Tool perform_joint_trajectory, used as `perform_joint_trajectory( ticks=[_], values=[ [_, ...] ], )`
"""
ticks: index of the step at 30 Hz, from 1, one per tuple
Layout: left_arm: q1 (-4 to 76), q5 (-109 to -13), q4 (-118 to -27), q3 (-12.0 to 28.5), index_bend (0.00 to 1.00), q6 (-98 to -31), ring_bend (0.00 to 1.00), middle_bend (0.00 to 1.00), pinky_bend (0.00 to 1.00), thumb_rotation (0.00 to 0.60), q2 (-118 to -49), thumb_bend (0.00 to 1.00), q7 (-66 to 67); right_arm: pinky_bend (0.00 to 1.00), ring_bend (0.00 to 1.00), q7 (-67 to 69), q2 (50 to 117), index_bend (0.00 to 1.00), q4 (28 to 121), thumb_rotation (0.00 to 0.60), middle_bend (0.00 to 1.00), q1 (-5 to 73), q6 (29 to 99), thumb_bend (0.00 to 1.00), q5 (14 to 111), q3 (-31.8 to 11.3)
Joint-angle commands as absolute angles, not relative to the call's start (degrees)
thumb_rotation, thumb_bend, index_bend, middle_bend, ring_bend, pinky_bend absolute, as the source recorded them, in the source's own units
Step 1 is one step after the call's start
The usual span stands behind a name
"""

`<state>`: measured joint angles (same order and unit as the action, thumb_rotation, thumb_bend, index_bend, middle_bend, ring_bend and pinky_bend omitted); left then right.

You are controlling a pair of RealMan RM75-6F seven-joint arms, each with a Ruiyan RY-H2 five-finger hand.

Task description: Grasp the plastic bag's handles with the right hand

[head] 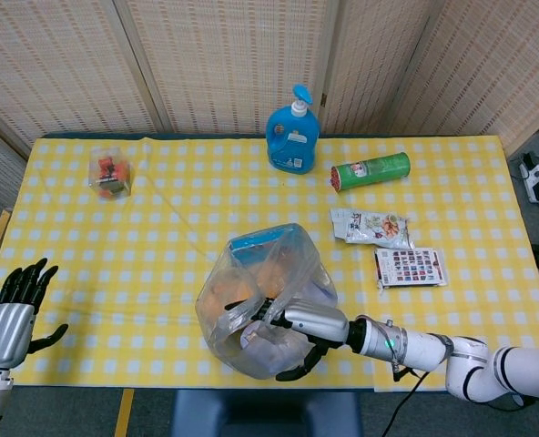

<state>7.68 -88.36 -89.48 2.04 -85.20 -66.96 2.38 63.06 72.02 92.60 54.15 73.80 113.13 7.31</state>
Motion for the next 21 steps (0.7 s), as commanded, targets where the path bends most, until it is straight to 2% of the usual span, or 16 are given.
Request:
perform_joint_trajectory(
  ticks=[1,13,21],
  values=[
    [7.7,-88.4,-89.5,2.0,0.00,-85.1,0.03,0.00,0.00,0.600,-66.9,0.23,2.2,0.00,0.00,61.2,72.6,0.00,93.1,0.600,0.00,54.7,72.6,0.27,111.7,6.3],
    [7.6,-88.6,-89.6,2.0,0.00,-85.5,0.03,0.00,0.00,0.600,-66.5,0.23,1.4,0.00,0.00,55.6,74.6,0.00,94.3,0.600,0.00,56.1,68.8,0.26,107.6,3.2],
    [7.5,-88.9,-89.6,2.0,0.00,-85.7,0.03,0.00,0.00,0.600,-66.2,0.23,0.8,0.00,0.00,61.0,76.6,0.00,94.2,0.600,0.00,56.3,70.3,0.25,105.8,1.8]
  ],
)
